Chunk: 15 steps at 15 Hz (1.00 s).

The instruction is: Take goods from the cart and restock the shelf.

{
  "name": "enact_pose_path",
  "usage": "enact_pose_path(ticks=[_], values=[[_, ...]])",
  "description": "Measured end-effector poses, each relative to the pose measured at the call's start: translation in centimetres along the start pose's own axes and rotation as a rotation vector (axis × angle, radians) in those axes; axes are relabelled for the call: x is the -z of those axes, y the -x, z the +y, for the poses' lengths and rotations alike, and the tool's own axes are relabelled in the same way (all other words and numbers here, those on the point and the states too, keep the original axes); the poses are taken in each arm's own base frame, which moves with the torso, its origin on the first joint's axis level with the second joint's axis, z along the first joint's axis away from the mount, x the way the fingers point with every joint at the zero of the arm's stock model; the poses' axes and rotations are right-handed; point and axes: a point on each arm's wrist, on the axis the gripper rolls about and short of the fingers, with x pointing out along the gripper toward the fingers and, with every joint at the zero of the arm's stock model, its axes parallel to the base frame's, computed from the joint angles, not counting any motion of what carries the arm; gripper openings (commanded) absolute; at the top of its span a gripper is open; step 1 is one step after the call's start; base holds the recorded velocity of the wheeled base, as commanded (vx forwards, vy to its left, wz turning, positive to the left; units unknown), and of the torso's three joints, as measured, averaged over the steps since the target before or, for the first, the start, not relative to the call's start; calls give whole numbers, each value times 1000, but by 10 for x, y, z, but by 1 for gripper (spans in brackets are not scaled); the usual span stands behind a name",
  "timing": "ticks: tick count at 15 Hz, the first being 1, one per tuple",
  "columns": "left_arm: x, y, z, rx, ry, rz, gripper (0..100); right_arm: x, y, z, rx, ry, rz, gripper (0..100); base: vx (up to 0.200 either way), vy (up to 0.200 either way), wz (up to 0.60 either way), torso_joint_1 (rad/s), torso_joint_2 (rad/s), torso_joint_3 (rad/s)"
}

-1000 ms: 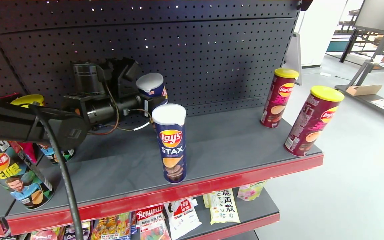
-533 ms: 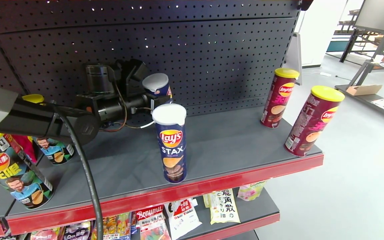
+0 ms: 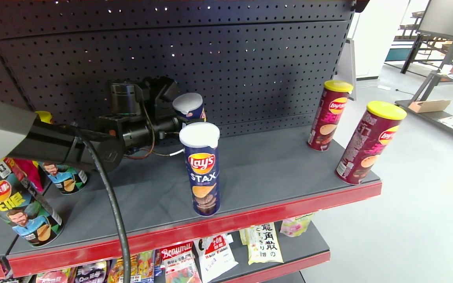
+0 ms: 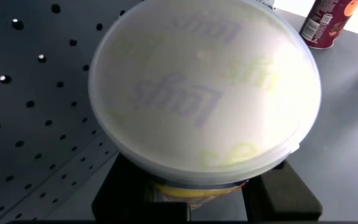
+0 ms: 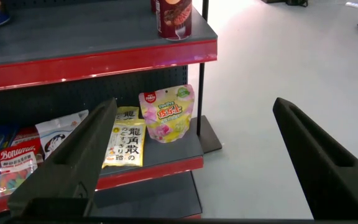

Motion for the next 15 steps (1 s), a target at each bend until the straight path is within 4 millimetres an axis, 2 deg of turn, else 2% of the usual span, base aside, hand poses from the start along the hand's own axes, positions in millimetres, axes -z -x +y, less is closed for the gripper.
enact_pose_path(ticks=[13, 14, 15], values=[[1, 1, 2, 44, 20, 35, 0, 0, 0, 0, 1, 0, -1, 100, 0, 0, 0, 0, 0, 0], [1, 1, 3, 44, 20, 34, 100, 0, 0, 0, 1, 0, -1, 100, 0, 0, 0, 0, 0, 0], [0, 1, 3, 45, 20, 34, 100, 0, 0, 0, 1, 0, -1, 100, 0, 0, 0, 0, 0, 0]])
